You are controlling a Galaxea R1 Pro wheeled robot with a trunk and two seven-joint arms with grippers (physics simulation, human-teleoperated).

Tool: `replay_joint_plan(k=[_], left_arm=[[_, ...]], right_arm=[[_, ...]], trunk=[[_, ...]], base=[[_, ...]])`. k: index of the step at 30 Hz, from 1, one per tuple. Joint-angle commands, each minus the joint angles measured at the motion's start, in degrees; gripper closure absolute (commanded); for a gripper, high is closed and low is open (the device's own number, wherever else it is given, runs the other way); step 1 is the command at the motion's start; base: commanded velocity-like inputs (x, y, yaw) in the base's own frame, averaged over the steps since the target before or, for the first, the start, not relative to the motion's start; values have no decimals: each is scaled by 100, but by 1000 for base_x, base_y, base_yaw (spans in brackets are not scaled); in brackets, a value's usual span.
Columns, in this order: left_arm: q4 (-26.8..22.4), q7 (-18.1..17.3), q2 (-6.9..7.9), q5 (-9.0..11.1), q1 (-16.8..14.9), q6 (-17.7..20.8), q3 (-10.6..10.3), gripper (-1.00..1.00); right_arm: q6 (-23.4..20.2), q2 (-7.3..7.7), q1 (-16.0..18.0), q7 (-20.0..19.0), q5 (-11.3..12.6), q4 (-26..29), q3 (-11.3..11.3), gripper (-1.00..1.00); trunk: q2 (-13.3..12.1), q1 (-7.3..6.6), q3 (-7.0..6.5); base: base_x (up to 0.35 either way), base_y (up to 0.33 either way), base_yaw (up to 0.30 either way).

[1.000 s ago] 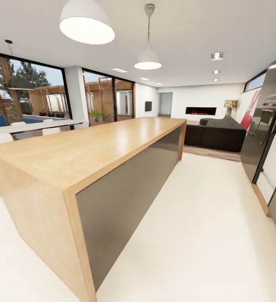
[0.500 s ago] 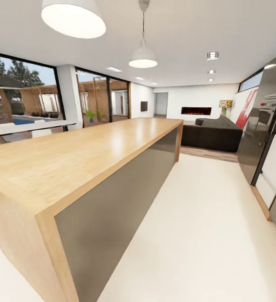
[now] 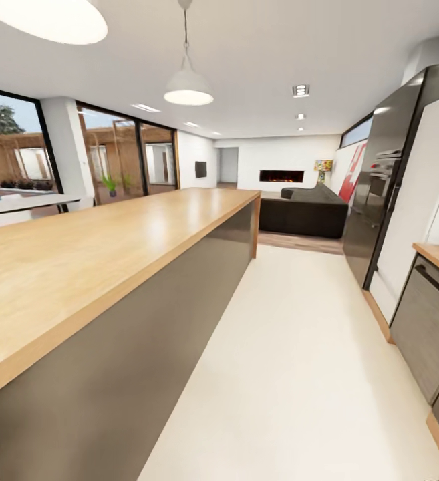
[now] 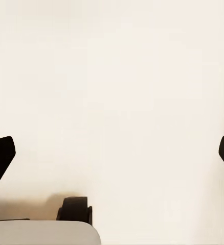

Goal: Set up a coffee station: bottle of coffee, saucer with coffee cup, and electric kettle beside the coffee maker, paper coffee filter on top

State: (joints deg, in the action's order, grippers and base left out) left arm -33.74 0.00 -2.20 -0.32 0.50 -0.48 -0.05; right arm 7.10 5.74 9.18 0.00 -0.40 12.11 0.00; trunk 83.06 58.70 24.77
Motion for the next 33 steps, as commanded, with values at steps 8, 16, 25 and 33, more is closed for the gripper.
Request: replay_joint_plan(k=[8,16,25,33], left_arm=[[-10,0,0,-3,3,-5,1,-100],[-10,0,0,-3,3,-5,5,-100],[-10,0,0,-3,3,-5,9,-100],[-10,0,0,-3,3,-5,14,-100]], right_arm=[[19,-2,4,0,-4,-7,0,-100],[20,-3,4,0,-5,-7,0,-100],[21,-3,3,6,-5,-7,0,-100],[24,-3,5,9,-6,-7,0,-100]], trunk=[[2,3,5],[2,3,5],[2,3,5],[2,3,5]], base=[[277,-184,-254],[286,-149,-254],[315,-21,-191],[325,-1,-20]])
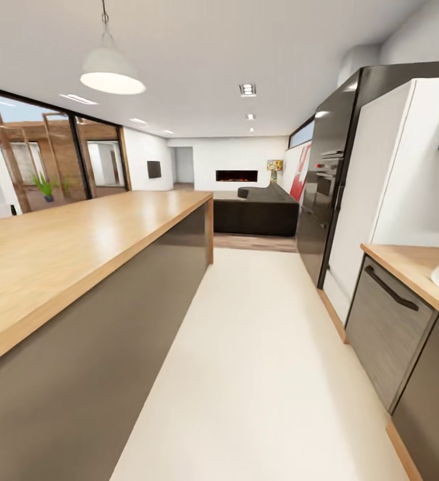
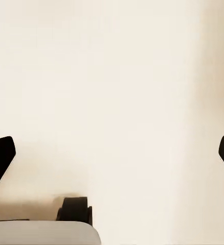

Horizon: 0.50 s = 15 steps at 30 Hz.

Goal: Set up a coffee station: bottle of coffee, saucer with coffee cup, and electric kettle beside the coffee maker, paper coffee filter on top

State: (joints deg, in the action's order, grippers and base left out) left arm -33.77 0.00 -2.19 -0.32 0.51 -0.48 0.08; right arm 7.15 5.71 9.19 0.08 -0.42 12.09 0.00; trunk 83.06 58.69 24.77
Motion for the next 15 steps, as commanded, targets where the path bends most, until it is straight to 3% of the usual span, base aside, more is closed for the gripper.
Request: replay_joint_plan(k=[1,6,15], left_arm=[[-7,0,-1,-3,1,-5,1,-100],[-7,0,-1,-3,1,-5,1,-100],[-7,0,-1,-3,1,-5,1,-100]], right_arm=[[18,1,1,1,-5,-4,0,-100],[21,1,0,1,-3,-4,0,-100],[16,1,-1,1,-5,-4,0,-100]], trunk=[[2,4,5],[2,4,1],[2,4,-23]], base=[[326,0,-10],[326,0,-112],[326,0,-219]])
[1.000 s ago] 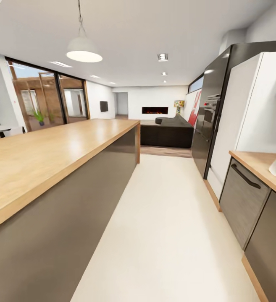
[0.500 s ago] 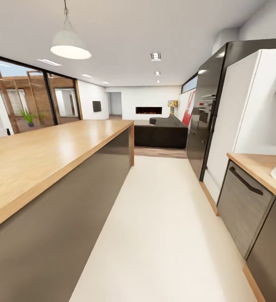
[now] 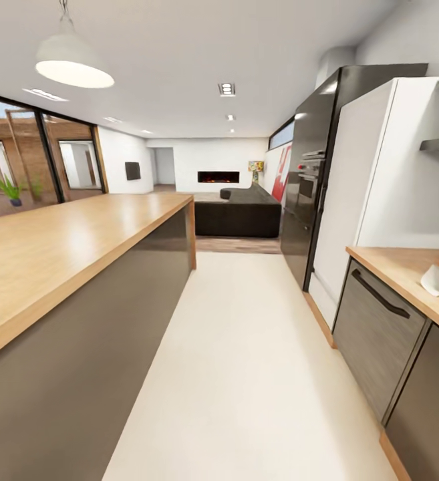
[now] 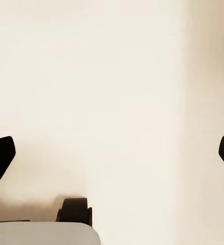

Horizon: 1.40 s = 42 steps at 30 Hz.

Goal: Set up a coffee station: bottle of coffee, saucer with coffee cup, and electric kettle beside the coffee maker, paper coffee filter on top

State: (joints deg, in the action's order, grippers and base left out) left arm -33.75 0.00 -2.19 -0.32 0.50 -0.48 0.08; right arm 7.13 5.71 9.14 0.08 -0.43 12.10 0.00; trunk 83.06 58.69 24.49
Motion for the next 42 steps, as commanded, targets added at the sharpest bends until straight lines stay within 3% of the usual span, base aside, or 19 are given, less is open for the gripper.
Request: replay_joint_plan(k=[1,19,42], left_arm=[[-9,0,0,-3,3,-5,1,-100],[-9,0,0,-3,3,-10,9,-100],[-9,0,0,2,3,-14,10,-100]], right_arm=[[21,0,5,1,-4,-6,0,-100],[20,0,2,1,-10,-6,0,-100],[26,0,0,1,-10,-6,2,-100]], trunk=[[2,4,2],[2,4,-56],[2,4,-130]], base=[[326,0,-234],[296,0,-237],[18,0,-243]])
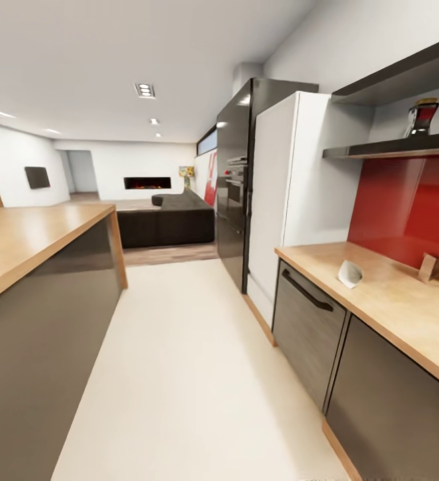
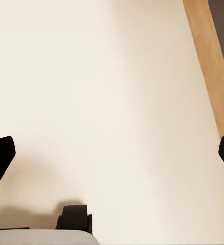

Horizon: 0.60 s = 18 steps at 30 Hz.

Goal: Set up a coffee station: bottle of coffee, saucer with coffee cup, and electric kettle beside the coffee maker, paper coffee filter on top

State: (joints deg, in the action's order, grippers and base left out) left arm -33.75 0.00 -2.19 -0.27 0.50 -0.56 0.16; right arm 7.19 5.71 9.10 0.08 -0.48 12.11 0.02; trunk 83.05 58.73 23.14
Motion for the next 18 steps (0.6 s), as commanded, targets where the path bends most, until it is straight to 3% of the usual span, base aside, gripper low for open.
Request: replay_joint_plan(k=[1,18], left_arm=[[-9,0,-1,-3,3,-6,2,-100],[-9,0,-1,-1,3,-6,3,-100]], right_arm=[[19,0,8,1,-5,-7,-1,-100],[19,0,7,1,-4,-7,1,-100]], trunk=[[3,0,2],[3,0,-53]], base=[[0,0,-248],[0,0,-249]])
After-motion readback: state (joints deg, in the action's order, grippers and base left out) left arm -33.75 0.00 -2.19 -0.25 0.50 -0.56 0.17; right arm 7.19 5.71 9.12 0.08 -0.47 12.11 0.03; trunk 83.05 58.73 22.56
